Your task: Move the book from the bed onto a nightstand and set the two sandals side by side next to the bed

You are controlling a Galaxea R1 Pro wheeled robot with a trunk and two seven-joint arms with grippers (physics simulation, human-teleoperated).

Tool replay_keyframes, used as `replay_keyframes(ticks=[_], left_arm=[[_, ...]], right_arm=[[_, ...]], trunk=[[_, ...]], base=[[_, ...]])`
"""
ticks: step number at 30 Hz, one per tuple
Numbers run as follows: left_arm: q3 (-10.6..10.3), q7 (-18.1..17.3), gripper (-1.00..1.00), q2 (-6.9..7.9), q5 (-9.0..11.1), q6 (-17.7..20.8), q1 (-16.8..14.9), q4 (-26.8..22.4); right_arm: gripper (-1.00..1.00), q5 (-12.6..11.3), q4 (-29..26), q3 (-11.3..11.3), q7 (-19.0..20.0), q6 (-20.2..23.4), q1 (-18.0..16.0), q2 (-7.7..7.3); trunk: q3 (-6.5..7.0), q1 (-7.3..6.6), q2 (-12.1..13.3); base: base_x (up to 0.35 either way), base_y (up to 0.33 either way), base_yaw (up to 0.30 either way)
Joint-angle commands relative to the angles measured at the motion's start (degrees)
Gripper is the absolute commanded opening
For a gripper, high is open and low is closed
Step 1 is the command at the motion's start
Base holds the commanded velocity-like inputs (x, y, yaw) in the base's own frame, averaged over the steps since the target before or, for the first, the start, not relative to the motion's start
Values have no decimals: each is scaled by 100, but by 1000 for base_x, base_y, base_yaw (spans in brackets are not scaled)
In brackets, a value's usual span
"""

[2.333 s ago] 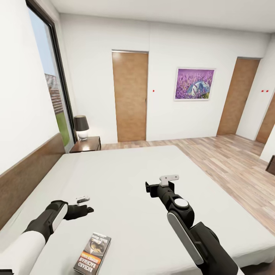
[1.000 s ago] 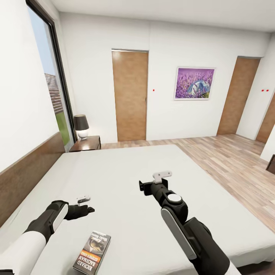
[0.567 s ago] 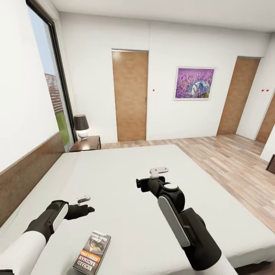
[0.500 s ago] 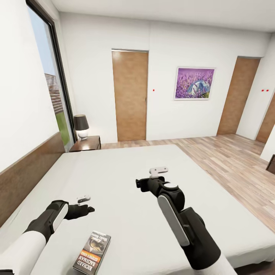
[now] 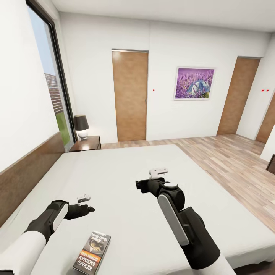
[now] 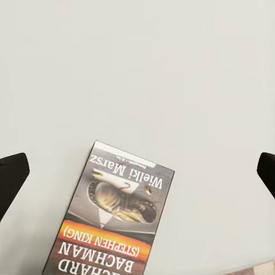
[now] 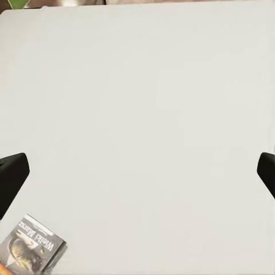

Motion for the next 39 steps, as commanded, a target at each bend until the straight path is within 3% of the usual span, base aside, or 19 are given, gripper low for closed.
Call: replay_keyframes(ticks=[1, 9, 35, 39], left_arm=[[29, -41, 100, 4, 17, 61, -36, -39], [138, -64, 100, 4, 24, 71, -272, -298], [138, -64, 100, 4, 24, 71, -272, -469], [188, -124, 100, -4, 46, 170, -174, -449]], right_arm=[[100, -90, -38, 11, -62, -19, -39, -33], [100, -127, -248, 7, -56, -31, -141, -52], [100, -127, -248, 7, -56, -31, -141, -52], [100, -133, -150, -97, -56, -48, -42, -71]], trunk=[[-7, 0, -4], [-7, 0, -4], [-7, 0, -4], [-7, 0, -4]], base=[[0, 0, 0], [0, 0, 0], [0, 0, 0], [0, 0, 0]])
